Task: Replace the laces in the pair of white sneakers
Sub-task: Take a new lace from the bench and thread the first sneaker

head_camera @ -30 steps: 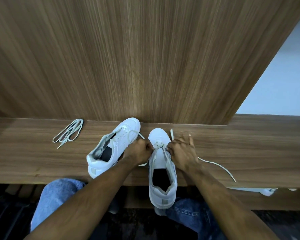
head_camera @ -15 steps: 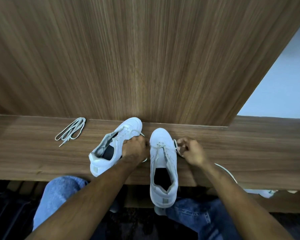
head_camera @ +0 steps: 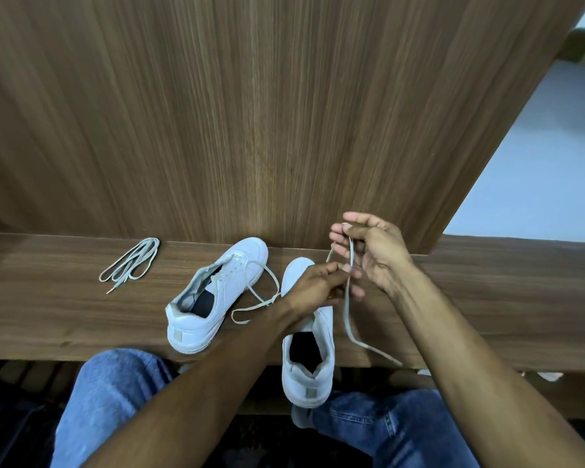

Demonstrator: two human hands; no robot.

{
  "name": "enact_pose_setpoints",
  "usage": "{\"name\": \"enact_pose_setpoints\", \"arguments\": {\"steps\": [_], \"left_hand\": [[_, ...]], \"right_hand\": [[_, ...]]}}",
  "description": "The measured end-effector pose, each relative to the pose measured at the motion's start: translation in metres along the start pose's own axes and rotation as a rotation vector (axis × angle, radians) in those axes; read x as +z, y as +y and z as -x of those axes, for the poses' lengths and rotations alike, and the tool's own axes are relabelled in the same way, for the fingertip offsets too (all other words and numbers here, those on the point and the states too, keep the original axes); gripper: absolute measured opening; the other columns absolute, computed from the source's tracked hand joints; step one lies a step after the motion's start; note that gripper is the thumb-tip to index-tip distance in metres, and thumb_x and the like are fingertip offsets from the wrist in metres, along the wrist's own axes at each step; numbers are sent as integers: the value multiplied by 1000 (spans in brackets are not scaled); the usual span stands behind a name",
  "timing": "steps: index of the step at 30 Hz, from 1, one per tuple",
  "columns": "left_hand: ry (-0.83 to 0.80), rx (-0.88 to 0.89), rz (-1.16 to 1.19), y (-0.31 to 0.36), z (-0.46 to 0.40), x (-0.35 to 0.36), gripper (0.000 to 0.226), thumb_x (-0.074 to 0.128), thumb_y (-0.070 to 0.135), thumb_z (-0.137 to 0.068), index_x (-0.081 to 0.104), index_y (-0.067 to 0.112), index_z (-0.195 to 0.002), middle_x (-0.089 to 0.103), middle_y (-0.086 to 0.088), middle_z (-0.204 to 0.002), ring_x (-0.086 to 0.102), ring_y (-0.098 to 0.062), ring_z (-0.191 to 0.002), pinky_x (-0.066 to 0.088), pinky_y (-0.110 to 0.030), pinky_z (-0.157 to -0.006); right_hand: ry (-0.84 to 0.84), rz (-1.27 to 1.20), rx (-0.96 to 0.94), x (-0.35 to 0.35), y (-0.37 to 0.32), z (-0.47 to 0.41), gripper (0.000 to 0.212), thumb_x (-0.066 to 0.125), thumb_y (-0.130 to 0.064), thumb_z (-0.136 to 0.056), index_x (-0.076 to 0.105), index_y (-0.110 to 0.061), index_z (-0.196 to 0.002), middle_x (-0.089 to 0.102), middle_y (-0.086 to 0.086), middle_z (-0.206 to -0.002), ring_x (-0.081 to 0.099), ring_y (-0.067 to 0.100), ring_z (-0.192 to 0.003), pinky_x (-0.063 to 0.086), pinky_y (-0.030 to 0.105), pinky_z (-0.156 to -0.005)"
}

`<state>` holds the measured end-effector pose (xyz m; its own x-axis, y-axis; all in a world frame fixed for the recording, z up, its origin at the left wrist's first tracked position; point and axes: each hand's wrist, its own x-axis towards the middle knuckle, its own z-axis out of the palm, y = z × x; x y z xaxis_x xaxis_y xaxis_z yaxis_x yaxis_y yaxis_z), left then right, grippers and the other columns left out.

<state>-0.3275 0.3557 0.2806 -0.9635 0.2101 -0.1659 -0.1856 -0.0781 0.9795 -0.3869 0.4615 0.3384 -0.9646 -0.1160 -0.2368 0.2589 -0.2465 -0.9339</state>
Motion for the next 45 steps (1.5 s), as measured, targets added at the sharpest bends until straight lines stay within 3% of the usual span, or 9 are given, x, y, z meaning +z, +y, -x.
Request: {"name": "enact_pose_setpoints", "arguments": {"steps": [9, 12, 14, 17, 20, 24, 32, 38, 45], "left_hand": [[160, 25, -466, -9, 10, -101, 24, 60, 16, -94, 61, 10, -71, 49, 1, -52, 44, -3, -43, 37, -17, -47], [189, 9, -593, -14, 7, -120, 20, 64, 17, -91, 67, 2, -79, 60, 14, -57, 51, 5, -51, 41, -16, -56], [200, 32, -639, -15, 5, -115, 21, 65, 19, -91, 69, -1, -83, 61, 15, -58, 51, 5, -53, 41, -14, -56], [151, 92, -621, -18, 2, -94, 21, 66, 18, -90, 68, 2, -78, 57, 14, -54, 46, 4, -50, 37, -12, -52], [110, 124, -594, -21, -3, -77, 20, 66, 18, -90, 70, 0, -82, 54, 6, -57, 43, 3, -44, 35, -13, -48], [143, 100, -548, -23, 0, -80, 17, 66, 16, -90, 69, 4, -79, 54, 11, -52, 44, 3, -43, 37, -13, -47], [241, 37, -453, -36, 7, -105, 21, 66, 17, -91, 65, 6, -72, 57, -6, -62, 49, -9, -53, 42, -22, -54], [176, 88, -434, -32, -4, -72, 21, 64, 12, -91, 65, 9, -70, 53, 14, -47, 46, 2, -46, 40, -15, -48], [294, 11, -463, -57, -5, -75, 9, 74, 19, -81, 67, 15, -78, 61, 12, -61, 54, -2, -58, 44, -23, -62]], "right_hand": [[349, 251, 29, -81, 24, -20, 25, 54, 8, -89, 57, -14, -77, 67, 2, -56, 59, 5, -42, 52, 22, -46], [409, 634, -19, -98, 52, -30, 36, 57, 7, -85, 58, -23, -65, 74, 8, -78, 67, 15, -64, 55, 34, -70], [329, 880, -54, -90, 63, -25, 24, 67, -2, -81, 65, -25, -72, 73, 5, -98, 67, 20, -92, 51, 32, -92], [-100, 956, -177, -56, 72, -9, 28, 71, -5, -82, 69, -11, -109, 66, -3, -106, 59, 10, -101, 44, 10, -86], [-338, 1109, -344, -29, 79, -4, 20, 70, -18, -86, 71, -16, -106, 66, -3, -106, 59, 12, -103, 46, 27, -90], [-155, 1373, -350, -31, 75, -7, 14, 61, -23, -87, 69, -30, -77, 71, -10, -92, 64, 17, -93, 51, 34, -78], [121, 1591, -211, -74, 63, -5, 16, 55, -24, -90, 66, -29, -100, 66, 1, -118, 59, 29, -113, 43, 35, -93], [-292, 1199, -396, -37, 93, -2, 44, 63, -17, -86, 58, -28, -128, 61, -6, -128, 55, 15, -119, 42, 28, -100], [-129, 1105, -362, -24, 110, -7, 18, 60, -27, -90, 75, -31, -99, 75, -9, -91, 69, 11, -89, 54, 36, -79]]}}
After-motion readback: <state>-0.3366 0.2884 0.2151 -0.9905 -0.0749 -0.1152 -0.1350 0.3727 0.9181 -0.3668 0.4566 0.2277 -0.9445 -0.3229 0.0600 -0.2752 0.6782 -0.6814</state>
